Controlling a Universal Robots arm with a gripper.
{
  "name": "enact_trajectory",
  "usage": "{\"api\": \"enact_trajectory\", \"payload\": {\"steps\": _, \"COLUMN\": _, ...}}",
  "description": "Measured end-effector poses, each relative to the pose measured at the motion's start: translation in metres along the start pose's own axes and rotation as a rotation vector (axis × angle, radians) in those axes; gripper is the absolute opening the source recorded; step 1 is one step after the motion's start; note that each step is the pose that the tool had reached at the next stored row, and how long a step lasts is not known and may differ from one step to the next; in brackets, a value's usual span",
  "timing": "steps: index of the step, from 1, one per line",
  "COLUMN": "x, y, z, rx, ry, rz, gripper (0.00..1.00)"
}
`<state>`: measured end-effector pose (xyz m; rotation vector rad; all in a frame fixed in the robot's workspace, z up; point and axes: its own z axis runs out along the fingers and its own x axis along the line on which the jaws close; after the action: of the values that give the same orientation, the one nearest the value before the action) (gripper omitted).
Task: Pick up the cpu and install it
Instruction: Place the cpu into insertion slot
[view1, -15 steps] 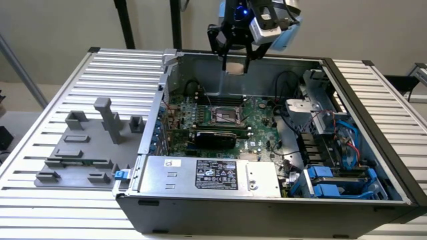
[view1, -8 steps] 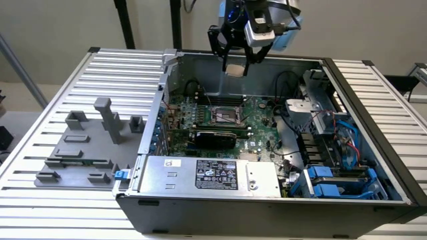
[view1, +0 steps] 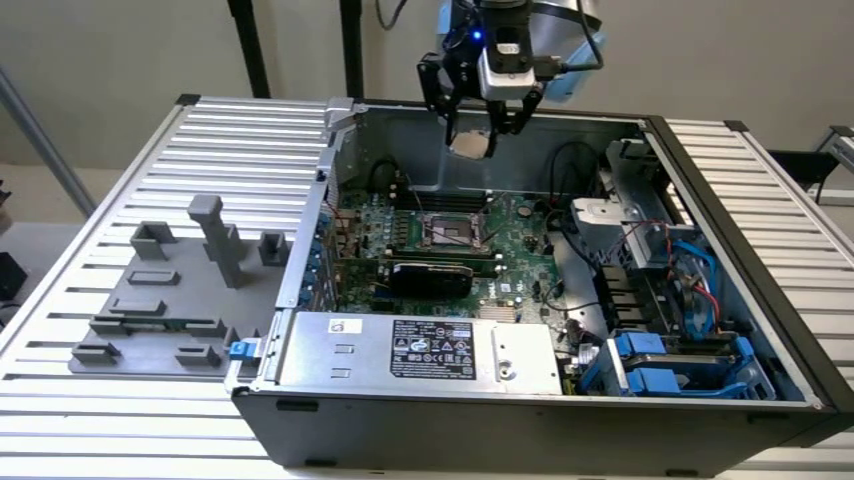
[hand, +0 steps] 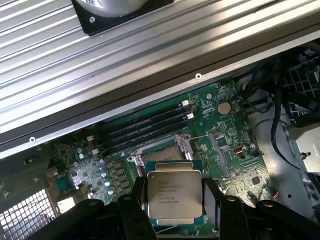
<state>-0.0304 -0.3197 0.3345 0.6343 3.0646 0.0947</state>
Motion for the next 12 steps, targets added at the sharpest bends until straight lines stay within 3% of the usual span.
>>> {"api": "enact_trajectory", "payload": {"steps": 12, "x": 0.000, "y": -0.0007, "z": 0.0109, "rx": -0.0004, "ry": -0.0134, "rz": 0.217, "gripper": 0.55}}
